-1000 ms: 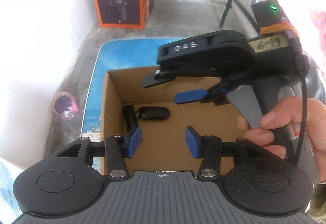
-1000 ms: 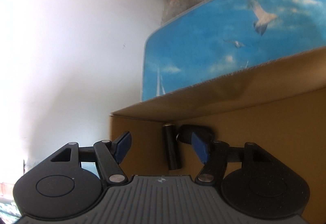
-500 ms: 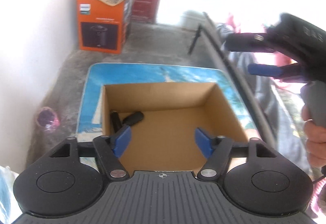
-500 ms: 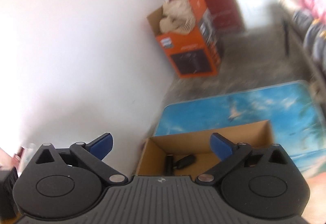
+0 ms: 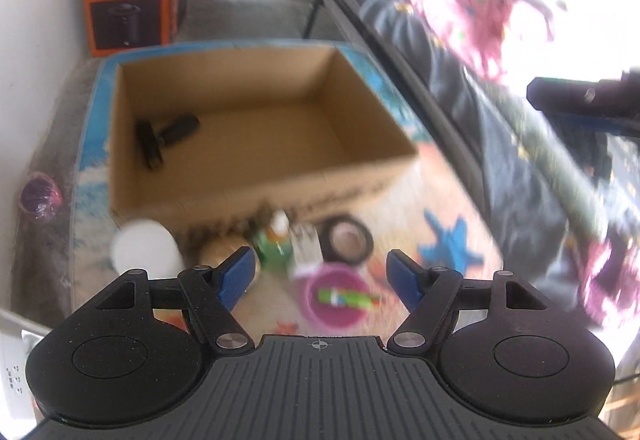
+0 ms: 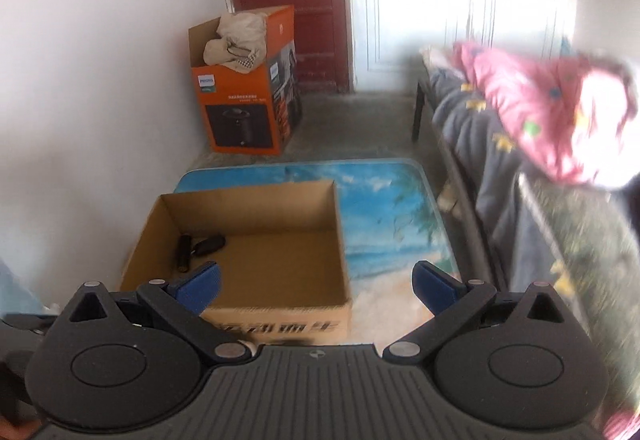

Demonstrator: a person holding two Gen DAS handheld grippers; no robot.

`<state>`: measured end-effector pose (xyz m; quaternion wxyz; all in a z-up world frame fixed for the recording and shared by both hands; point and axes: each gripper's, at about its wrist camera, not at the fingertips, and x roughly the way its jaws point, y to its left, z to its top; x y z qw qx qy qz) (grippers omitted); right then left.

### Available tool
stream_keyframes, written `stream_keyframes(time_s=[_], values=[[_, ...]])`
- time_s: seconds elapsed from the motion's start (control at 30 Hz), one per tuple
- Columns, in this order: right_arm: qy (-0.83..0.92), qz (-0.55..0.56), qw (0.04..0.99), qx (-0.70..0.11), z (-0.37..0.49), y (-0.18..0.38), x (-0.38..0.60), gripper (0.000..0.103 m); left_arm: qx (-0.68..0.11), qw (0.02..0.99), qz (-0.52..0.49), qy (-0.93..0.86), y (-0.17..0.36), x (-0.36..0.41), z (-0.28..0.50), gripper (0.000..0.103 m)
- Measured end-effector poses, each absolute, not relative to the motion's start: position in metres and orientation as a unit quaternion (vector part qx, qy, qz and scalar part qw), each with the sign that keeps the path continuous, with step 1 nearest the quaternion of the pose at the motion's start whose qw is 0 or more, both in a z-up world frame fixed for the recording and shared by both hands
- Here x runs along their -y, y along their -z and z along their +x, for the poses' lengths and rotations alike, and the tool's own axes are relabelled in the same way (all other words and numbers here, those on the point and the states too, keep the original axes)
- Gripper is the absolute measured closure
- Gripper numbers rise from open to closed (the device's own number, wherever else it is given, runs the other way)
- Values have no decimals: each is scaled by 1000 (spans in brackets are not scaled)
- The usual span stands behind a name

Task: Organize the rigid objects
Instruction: 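Move the right gripper back toward the pink cup, then grasp the green-and-white glue stick in the pink cup with the right gripper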

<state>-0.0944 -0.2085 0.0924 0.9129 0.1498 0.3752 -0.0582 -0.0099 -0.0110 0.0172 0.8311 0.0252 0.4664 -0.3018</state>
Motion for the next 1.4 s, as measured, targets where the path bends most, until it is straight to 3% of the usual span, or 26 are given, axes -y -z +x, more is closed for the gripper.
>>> stream_keyframes(time_s=[0.27, 0.37, 0.47, 0.77, 0.93, 1.03, 1.2, 1.4], values=[[86, 374, 797, -466, -118, 26, 227, 0, -479, 810, 119, 316, 34, 48, -34, 32], [100, 477, 739, -465, -121, 69, 238, 6, -474, 803, 164, 322, 53, 62, -33, 37], [115, 542, 692, -463, -122, 102, 240, 19, -466, 793, 202, 336, 67, 74, -32, 40], [118, 559, 666, -480, -108, 130, 231, 39, -440, 770, 262, 379, 79, 99, -37, 44], [121, 572, 647, -489, -106, 140, 231, 65, -451, 770, 251, 376, 82, 103, -31, 51], [122, 573, 645, -490, -106, 141, 230, 73, -456, 767, 247, 377, 84, 105, -28, 55], [111, 572, 652, -486, -100, 135, 233, 78, -463, 766, 238, 378, 85, 105, -27, 65], [99, 554, 667, -488, -91, 130, 231, 79, -456, 773, 238, 372, 82, 103, -27, 66]])
